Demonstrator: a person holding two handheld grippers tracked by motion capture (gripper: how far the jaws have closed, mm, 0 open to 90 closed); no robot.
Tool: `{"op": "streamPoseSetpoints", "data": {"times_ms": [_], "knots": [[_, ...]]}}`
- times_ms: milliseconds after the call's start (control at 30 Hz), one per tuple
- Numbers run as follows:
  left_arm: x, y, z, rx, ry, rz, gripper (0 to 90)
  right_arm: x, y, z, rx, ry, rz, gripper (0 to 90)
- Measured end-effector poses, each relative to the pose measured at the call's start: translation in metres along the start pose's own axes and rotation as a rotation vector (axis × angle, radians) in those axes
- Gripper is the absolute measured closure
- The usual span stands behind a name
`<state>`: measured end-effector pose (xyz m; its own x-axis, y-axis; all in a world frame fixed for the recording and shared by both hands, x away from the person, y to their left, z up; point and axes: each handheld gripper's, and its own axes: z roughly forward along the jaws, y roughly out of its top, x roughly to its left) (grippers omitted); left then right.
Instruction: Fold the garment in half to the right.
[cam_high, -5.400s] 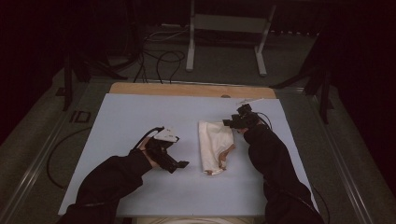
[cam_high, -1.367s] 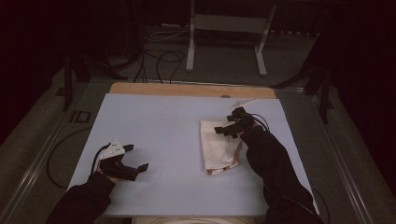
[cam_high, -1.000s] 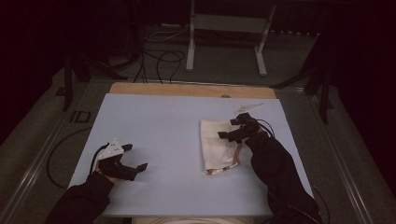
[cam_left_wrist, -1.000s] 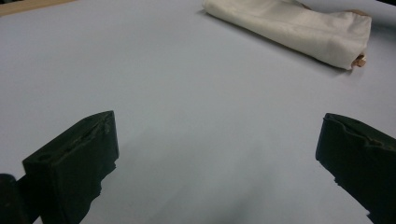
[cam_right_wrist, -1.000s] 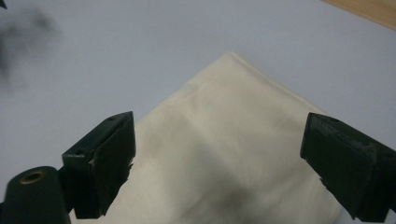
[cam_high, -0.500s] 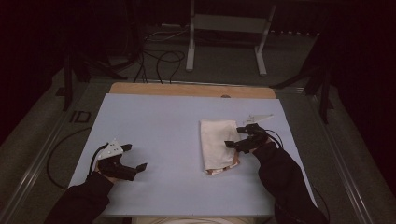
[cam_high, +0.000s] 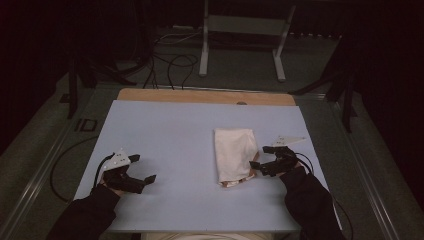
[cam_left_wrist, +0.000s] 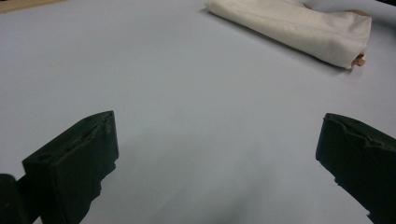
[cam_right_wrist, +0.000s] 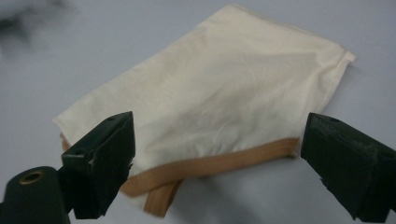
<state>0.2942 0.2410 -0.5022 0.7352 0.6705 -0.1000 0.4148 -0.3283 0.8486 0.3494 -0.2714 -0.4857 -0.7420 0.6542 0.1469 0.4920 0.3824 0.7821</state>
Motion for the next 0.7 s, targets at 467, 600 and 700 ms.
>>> {"op": "streamPoseSetpoints", "data": {"times_ms": [467,600,700], "knots": [[-0.001,0.0,-0.001,0.007,-0.003,0.005,0.2,0.013,-0.034,-0.011,-0.001,-0.026,-0.024,10.1],[-0.001,0.0,-0.003,0.002,0.0,0.005,0.2,0.016,-0.042,-0.01,0.018,-0.033,-0.026,10.1],[-0.001,-0.001,-0.003,0.0,-0.001,0.005,0.2,0.019,-0.047,-0.012,0.009,-0.046,-0.014,10.1]]}}
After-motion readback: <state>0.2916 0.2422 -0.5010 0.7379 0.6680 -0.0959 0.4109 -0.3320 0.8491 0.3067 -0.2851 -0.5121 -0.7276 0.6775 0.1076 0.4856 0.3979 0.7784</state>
